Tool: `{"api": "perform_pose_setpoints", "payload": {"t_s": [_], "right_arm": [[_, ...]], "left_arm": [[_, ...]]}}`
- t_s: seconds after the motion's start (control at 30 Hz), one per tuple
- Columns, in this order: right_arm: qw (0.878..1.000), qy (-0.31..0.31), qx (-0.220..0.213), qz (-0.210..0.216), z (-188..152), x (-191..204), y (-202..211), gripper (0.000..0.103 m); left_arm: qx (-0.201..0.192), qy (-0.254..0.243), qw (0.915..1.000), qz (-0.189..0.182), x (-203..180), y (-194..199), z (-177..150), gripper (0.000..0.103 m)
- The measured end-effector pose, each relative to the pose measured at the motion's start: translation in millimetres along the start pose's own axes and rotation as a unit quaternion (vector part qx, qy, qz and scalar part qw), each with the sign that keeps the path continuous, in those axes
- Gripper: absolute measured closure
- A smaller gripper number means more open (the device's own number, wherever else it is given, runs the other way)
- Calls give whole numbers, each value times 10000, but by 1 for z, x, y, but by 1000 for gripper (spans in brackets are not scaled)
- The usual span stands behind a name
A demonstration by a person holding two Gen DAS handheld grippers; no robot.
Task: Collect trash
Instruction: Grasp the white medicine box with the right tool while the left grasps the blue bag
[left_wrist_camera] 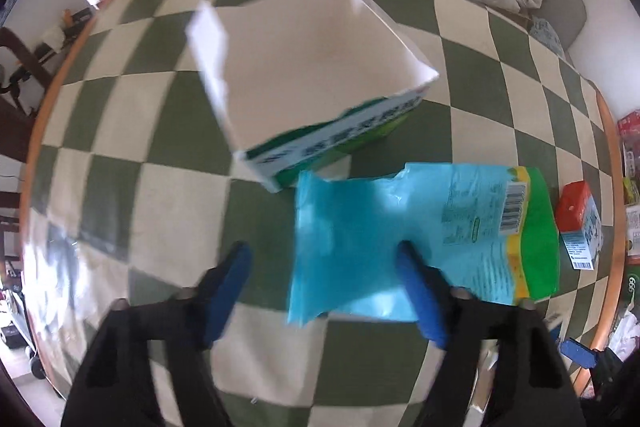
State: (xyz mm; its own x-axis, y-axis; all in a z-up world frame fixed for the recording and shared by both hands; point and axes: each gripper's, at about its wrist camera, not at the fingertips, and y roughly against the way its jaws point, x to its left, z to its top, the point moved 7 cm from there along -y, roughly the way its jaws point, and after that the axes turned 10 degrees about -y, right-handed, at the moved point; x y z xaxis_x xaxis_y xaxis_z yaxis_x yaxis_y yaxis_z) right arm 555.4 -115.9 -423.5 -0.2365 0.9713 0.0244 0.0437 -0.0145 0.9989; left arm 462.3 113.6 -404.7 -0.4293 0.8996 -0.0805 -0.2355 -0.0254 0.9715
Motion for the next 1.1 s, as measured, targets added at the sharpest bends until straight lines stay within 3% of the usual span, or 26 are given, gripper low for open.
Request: {"api": "perform_pose_setpoints", "payload": {"t_s": [0.03, 0.1, 0.17, 0.23, 0.47, 0.63, 0.8, 0.97, 1.0, 1.1], "right_arm": [[9999, 109, -16, -28, 1, 4, -1, 0], [9990, 359, -83, -241, 3, 12, -2, 0], [9973, 515, -203, -489, 4, 14, -2, 0], [9955, 578, -319, -682, 7, 15, -2, 0], [9963, 633, -272, -508, 8, 23, -7, 0], [9937, 857, -387, -614, 4, 33, -10, 0], [9901, 1092, -291, -837, -1, 46, -16, 0], [9870, 1138, -246, -1104, -4, 53, -20, 1], [9897, 1009, -316, -960, -6, 53, -17, 5], [9938, 739, -523, -651, -5, 54, 1, 31]], "left_arm": [[31, -37, 10000, 6, -2, -3, 0, 73], [114, -89, 9999, -44, -6, -8, -4, 91], [45, -125, 9999, -10, -7, -3, -8, 98], [7, -148, 9999, 25, -6, 1, -12, 100], [-222, -81, 9974, 685, 22, 42, -53, 101], [-239, -6, 9940, 1069, 37, 57, -81, 101], [-95, 74, 9942, 1066, 42, 56, -98, 101], [-303, 44, 9937, 1082, 35, 71, -91, 101], [-346, 32, 9933, 1102, 35, 74, -91, 101], [-508, 24, 9923, 1127, 38, 91, -93, 102]]}}
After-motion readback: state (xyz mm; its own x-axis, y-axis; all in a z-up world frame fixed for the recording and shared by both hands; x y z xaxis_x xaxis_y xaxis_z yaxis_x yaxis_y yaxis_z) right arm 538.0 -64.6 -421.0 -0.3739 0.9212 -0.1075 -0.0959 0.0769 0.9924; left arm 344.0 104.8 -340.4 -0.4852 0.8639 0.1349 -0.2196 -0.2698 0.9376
